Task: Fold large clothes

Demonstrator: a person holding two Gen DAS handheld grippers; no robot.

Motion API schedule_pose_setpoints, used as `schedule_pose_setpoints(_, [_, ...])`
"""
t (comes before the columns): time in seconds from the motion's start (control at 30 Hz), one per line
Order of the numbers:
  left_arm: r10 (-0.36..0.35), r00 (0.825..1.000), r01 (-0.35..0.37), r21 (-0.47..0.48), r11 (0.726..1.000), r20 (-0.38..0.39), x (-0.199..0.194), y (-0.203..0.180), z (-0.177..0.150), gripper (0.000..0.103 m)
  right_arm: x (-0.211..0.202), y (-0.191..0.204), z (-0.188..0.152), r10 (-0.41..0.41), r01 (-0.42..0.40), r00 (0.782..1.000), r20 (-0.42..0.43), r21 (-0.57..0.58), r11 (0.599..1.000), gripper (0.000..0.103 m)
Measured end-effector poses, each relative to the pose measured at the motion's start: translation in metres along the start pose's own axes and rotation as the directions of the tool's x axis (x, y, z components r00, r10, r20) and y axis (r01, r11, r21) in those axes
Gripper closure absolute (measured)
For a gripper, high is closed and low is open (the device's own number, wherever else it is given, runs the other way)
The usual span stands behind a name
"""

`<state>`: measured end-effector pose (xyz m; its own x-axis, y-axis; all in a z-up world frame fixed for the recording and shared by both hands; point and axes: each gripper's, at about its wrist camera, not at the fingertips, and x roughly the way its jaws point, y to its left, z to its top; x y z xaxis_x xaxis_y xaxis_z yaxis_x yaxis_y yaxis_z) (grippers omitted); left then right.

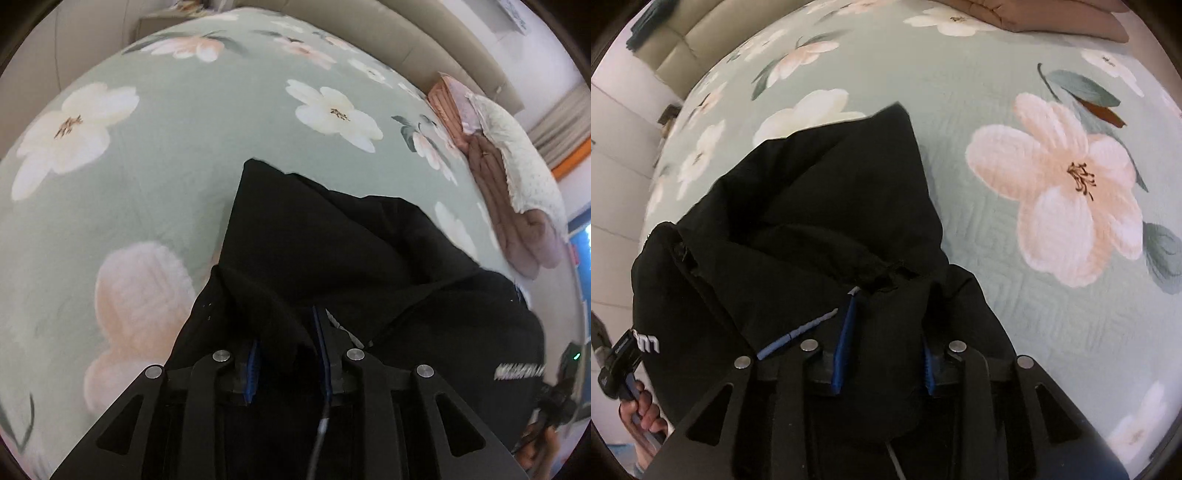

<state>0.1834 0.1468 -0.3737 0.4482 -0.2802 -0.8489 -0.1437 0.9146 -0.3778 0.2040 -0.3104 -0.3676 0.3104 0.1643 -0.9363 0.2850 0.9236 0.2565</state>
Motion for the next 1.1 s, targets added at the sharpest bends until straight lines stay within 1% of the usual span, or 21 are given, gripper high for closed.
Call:
schedule_pose_setpoints(0.2, [0.004,0.999,-0.007,0.076,0.997,0.032,0.008,-0.002,-0.006,0.076,0.004,-0.003,-0.005,-0.007,0.006,0.999,0.037,0.028,1.000,0.068])
schedule_pose_setpoints(0.37, [-0.034,0.995,0.027,0.076,0.997,0.097,0.000,0.003,-0.016,0.076,0.002,-0.001,-0.009,-0.025,0.023,0.998,0.062,0.033,0.999,0.068])
schedule_pose_setpoints(0.43, [-0.042,0.994,0.035,0.070,0.997,0.102,0.001,0.003,-0.015,0.077,0.002,0.000,-0.010,-0.027,0.025,0.998,0.063,0.027,0.999,0.068])
schedule_pose_setpoints(0.53, [-0.086,0.994,0.084,0.035,0.996,0.060,0.000,0.008,-0.006,0.077,0.000,-0.004,-0.009,0.001,-0.002,0.999,0.049,0.025,1.000,0.068])
schedule_pose_setpoints(0.57, [-0.117,0.993,0.116,0.023,0.993,0.022,-0.003,0.012,0.001,0.077,-0.002,-0.006,-0.007,0.018,-0.019,0.999,0.036,0.026,0.999,0.068])
schedule_pose_setpoints(0.6, [-0.157,0.987,0.157,0.001,0.988,-0.017,-0.009,0.017,0.010,0.077,-0.004,-0.009,-0.005,0.033,-0.034,0.999,0.024,0.027,0.999,0.068])
schedule_pose_setpoints(0.63, [-0.196,0.980,0.195,-0.023,0.981,-0.031,-0.016,0.023,0.016,0.077,-0.010,-0.013,-0.002,0.064,-0.064,0.998,0.000,0.030,0.997,0.068])
schedule_pose_setpoints(0.67, [-0.252,0.967,0.250,-0.051,0.967,-0.027,-0.030,0.030,0.022,0.076,-0.016,-0.018,0.003,0.087,-0.086,0.996,-0.010,0.034,0.996,0.068])
schedule_pose_setpoints(0.7, [-0.321,0.947,0.319,-0.073,0.945,-0.017,-0.046,0.038,0.028,0.073,-0.025,-0.021,0.006,0.106,-0.105,0.994,-0.011,0.035,0.994,0.066])
schedule_pose_setpoints(0.73, [-0.420,0.907,0.416,-0.102,0.903,-0.016,-0.064,0.047,0.034,0.069,-0.042,-0.027,0.011,0.146,-0.146,0.989,0.004,0.033,0.989,0.065])
schedule_pose_setpoints(0.77, [-0.506,0.862,0.498,-0.133,0.857,-0.027,-0.077,0.055,0.038,0.061,-0.055,-0.032,0.015,0.192,-0.192,0.981,0.014,0.037,0.981,0.063])
schedule_pose_setpoints(0.8, [-0.566,0.824,0.555,-0.155,0.817,-0.034,-0.088,0.060,0.039,0.047,-0.067,-0.038,0.019,0.249,-0.249,0.968,0.016,0.048,0.967,0.058])
schedule_pose_setpoints(0.83, [-0.599,0.801,0.588,-0.160,0.793,-0.025,-0.100,0.064,0.041,0.039,-0.079,-0.043,0.022,0.303,-0.304,0.953,0.025,0.058,0.951,0.050])
schedule_pose_setpoints(0.87, [-0.609,0.793,0.604,-0.137,0.785,0.010,-0.118,0.069,0.042,0.028,-0.090,-0.047,0.023,0.326,-0.328,0.944,0.043,0.053,0.943,0.045])
schedule_pose_setpoints(0.9, [-0.601,0.799,0.600,-0.118,0.791,0.032,-0.129,0.071,0.042,0.023,-0.098,-0.048,0.024,0.326,-0.329,0.944,0.058,0.044,0.943,0.030])
schedule_pose_setpoints(0.93, [-0.592,0.804,0.594,-0.105,0.798,0.048,-0.139,0.074,0.042,0.023,-0.111,-0.051,0.025,0.329,-0.332,0.940,0.085,0.020,0.943,0.018])
schedule_pose_setpoints(0.97, [-0.592,0.804,0.594,-0.104,0.797,0.054,-0.142,0.076,0.042,0.023,-0.117,-0.049,0.024,0.344,-0.346,0.934,0.099,-0.003,0.938,0.015])
schedule_pose_setpoints(1.0, [-0.570,0.820,0.572,-0.104,0.813,0.058,-0.142,0.077,0.042,0.023,-0.119,-0.048,0.024,0.352,-0.352,0.931,0.099,-0.024,0.936,0.014])
schedule_pose_setpoints(1.03, [-0.536,0.842,0.539,-0.103,0.836,0.057,-0.139,0.077,0.041,0.023,-0.116,-0.044,0.025,0.340,-0.335,0.937,0.084,-0.066,0.940,0.014])
schedule_pose_setpoints(1.07, [-0.454,0.890,0.456,-0.098,0.885,0.044,-0.129,0.074,0.040,0.023,-0.112,-0.038,0.025,0.312,-0.304,0.947,0.074,-0.099,0.948,0.014])
schedule_pose_setpoints(1.1, [-0.399,0.917,0.400,-0.091,0.912,0.027,-0.119,0.071,0.039,0.023,-0.107,-0.034,0.022,0.281,-0.271,0.957,0.065,-0.133,0.953,0.014])
